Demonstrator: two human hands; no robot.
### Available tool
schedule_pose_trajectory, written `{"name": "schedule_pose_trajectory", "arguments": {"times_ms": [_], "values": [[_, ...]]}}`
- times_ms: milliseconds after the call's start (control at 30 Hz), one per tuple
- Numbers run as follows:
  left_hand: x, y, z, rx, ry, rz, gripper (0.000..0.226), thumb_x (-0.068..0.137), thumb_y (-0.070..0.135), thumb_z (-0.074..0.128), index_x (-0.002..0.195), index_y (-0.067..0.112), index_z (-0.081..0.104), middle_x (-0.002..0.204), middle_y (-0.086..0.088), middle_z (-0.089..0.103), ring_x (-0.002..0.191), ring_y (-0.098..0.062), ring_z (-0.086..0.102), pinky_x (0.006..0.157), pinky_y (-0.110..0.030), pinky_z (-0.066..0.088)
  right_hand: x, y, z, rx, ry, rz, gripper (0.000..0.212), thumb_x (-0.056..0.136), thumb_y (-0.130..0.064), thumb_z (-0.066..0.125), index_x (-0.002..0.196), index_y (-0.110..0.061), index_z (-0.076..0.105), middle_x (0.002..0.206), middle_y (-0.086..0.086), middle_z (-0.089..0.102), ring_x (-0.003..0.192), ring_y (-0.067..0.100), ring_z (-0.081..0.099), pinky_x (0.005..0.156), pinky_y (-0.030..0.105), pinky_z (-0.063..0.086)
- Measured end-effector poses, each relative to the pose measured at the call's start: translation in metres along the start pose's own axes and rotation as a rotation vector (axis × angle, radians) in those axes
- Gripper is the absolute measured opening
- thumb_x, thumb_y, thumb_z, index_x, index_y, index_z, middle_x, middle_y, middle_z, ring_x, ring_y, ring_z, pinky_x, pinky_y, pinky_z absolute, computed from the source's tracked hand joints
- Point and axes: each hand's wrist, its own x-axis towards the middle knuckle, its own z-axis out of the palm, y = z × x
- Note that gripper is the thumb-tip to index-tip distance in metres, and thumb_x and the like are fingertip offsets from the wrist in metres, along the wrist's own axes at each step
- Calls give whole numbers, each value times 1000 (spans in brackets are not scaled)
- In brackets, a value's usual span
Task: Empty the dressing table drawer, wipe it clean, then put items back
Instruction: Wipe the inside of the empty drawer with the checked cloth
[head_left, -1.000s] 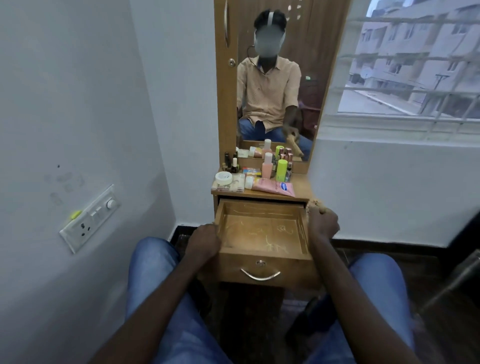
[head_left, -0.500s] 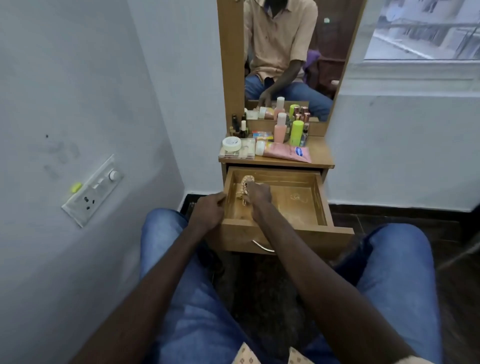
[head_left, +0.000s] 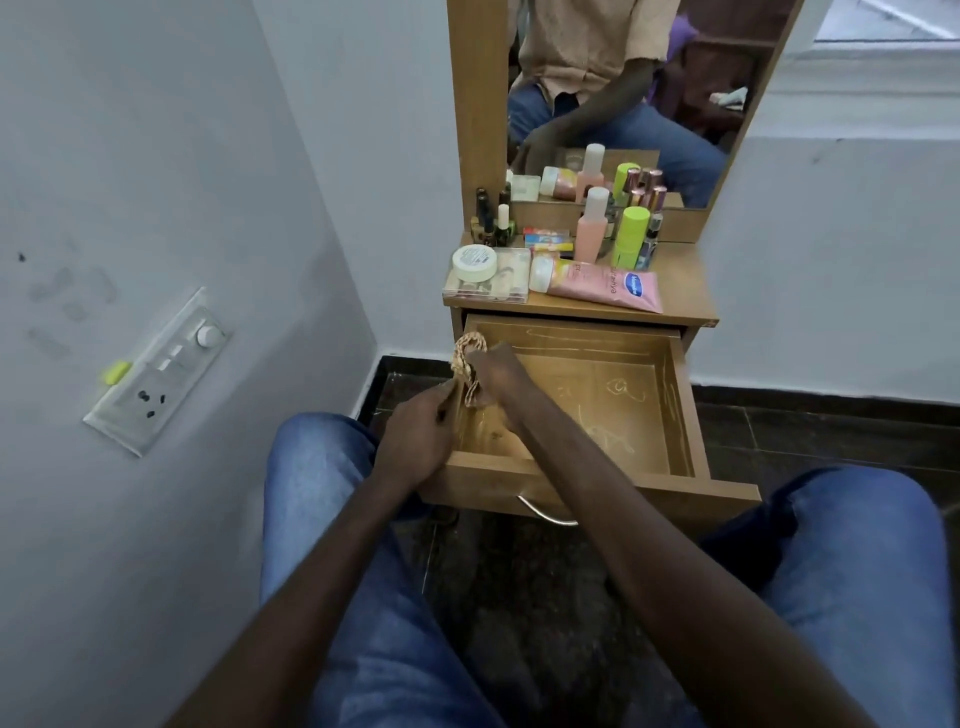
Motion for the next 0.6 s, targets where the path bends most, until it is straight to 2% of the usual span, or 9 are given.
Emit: {"name": "schedule_pose_trajectory", "arguments": {"times_ms": [100, 167, 233, 300, 367, 433, 467, 533, 600], "values": [[3, -3, 5, -38, 3, -26, 34, 98, 11, 55, 129, 21, 68, 121, -2, 73, 110, -23, 68, 91, -35, 51, -6, -2, -5, -64, -65, 84, 33, 102, -21, 61, 129, -2, 57, 100, 12, 71, 96, 30, 74, 84, 50, 64], [4, -3, 6, -44, -13, -69, 42, 100, 15, 56, 141, 22, 61, 132, -3, 69, 119, -23, 64, 97, -34, 48, -1, -1, -12, -27, -76, 53, 30, 103, -19, 62, 127, -1, 60, 105, 13, 73, 95, 29, 75, 78, 46, 66], [4, -2, 4, -35, -37, -97, 50, 101, 16, 55, 150, 21, 53, 141, -3, 64, 128, -22, 59, 100, -29, 43, 5, -4, -16, 38, -33, -33, 32, 105, -22, 58, 133, -6, 55, 114, 9, 70, 99, 25, 72, 74, 38, 63], [4, 0, 2, -49, -45, -100, 51, 100, 13, 53, 151, 21, 53, 143, -3, 62, 128, -18, 57, 97, -23, 39, 7, -7, -15, 49, -12, -56, 41, 106, -27, 57, 143, -11, 49, 127, 7, 66, 106, 23, 67, 85, 40, 62], [4, 1, 1, -81, -30, -112, 46, 102, 15, 54, 147, 20, 57, 139, -2, 65, 120, -12, 58, 94, -22, 38, 6, -6, -12, -20, -53, -18, 45, 103, -25, 62, 142, -8, 50, 128, 10, 66, 107, 25, 69, 91, 48, 62], [4, -1, 3, -105, -8, -144, 35, 101, 17, 56, 135, 18, 67, 126, -3, 71, 113, -15, 63, 89, -24, 43, -6, -6, -13, -168, -178, 46, 39, 100, -19, 66, 133, -2, 58, 122, 16, 70, 105, 33, 73, 93, 55, 61], [4, -2, 4, -107, -3, -162, 28, 100, 14, 56, 122, 15, 73, 114, -4, 74, 105, -19, 66, 82, -26, 44, -12, -4, -14, -239, -242, 80, 39, 99, -17, 67, 133, 1, 59, 126, 19, 68, 107, 36, 72, 95, 56, 59], [5, -3, 5, -116, -8, -188, 22, 93, 3, 54, 97, 15, 72, 92, 0, 71, 92, -22, 66, 69, -29, 43, -19, 1, -19, -256, -321, 149, 49, 100, -15, 68, 142, 1, 51, 136, 23, 60, 111, 39, 69, 96, 53, 60], [5, -4, 3, -134, -25, -209, 22, 89, 6, 52, 95, 16, 70, 89, 3, 69, 92, -22, 66, 69, -29, 45, -19, 2, -24, -199, -308, 141, 47, 100, -13, 67, 141, 2, 50, 124, 24, 62, 107, 38, 70, 92, 51, 62]]}}
